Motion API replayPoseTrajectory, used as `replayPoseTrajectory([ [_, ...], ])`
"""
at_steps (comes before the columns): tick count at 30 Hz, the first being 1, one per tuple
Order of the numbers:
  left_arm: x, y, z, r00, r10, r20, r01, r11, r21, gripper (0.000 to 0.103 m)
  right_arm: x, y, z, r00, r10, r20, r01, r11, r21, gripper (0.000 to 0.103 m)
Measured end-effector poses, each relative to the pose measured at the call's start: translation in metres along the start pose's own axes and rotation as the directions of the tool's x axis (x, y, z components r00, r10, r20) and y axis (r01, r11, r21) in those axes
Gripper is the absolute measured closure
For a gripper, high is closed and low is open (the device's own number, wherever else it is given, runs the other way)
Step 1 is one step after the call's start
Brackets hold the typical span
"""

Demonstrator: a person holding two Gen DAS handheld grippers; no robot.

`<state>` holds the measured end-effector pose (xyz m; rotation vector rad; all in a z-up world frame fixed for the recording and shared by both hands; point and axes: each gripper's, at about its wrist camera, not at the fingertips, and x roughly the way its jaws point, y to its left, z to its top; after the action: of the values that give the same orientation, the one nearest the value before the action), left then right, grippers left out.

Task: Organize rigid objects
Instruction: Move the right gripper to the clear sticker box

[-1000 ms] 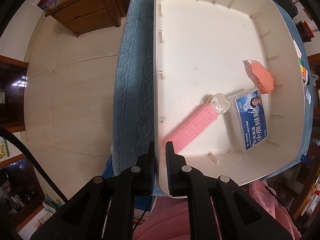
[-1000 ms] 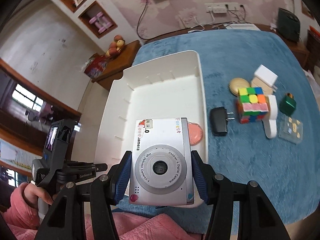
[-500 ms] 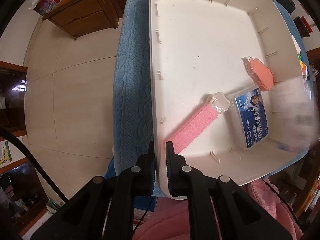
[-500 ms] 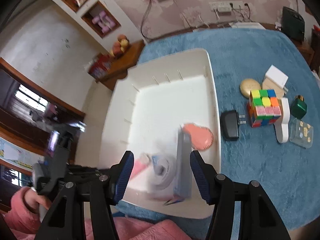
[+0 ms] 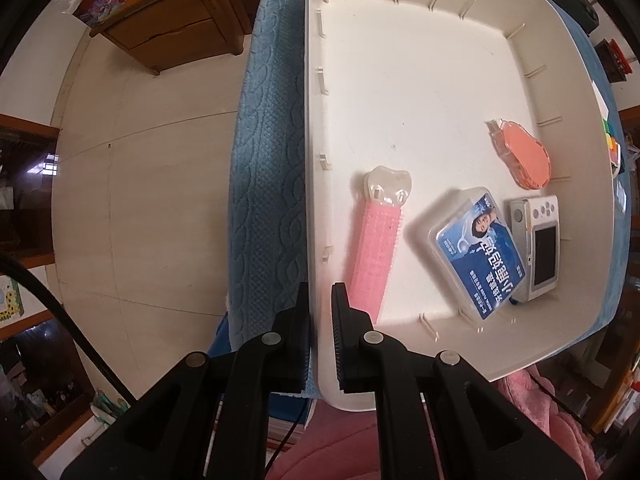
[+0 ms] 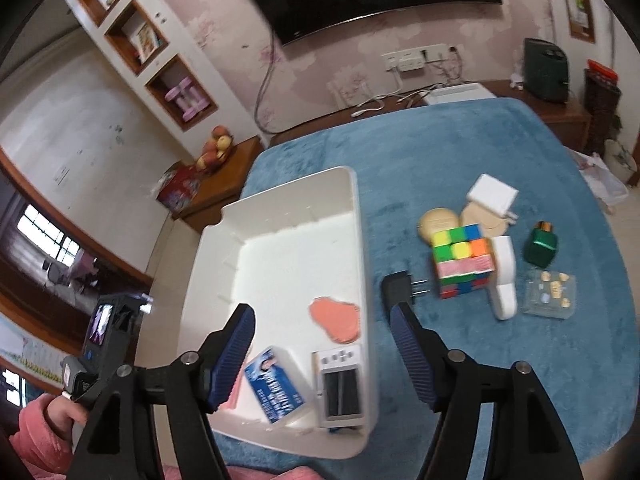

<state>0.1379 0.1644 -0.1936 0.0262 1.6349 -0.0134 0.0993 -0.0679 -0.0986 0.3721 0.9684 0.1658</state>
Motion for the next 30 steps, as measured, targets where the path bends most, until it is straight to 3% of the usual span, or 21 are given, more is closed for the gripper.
replayPoseTrajectory([
  [9, -0.003, -0.003, 0.013, 1.0, 0.024, -0.005, -0.024, 0.999, -0.032, 0.093, -0.007, -0.055, 0.009, 0.993, -0.111, 0.029, 0.107, 0.989, 0.103, 0.023],
  [15, -0.005, -0.006, 0.023, 0.998, 0.062, -0.016, -0.063, 0.997, -0.05, 0.093, -0.006, -0.089, 0.018, 0.978, -0.21, 0.009, 0.207, 0.969, 0.138, 0.021],
  [30, 0.005, -0.005, 0.031, 0.993, 0.107, -0.056, -0.113, 0.985, -0.129, 0.093, 0.032, -0.178, 0.023, 0.941, -0.311, -0.135, 0.338, 0.892, 0.3, 0.021],
])
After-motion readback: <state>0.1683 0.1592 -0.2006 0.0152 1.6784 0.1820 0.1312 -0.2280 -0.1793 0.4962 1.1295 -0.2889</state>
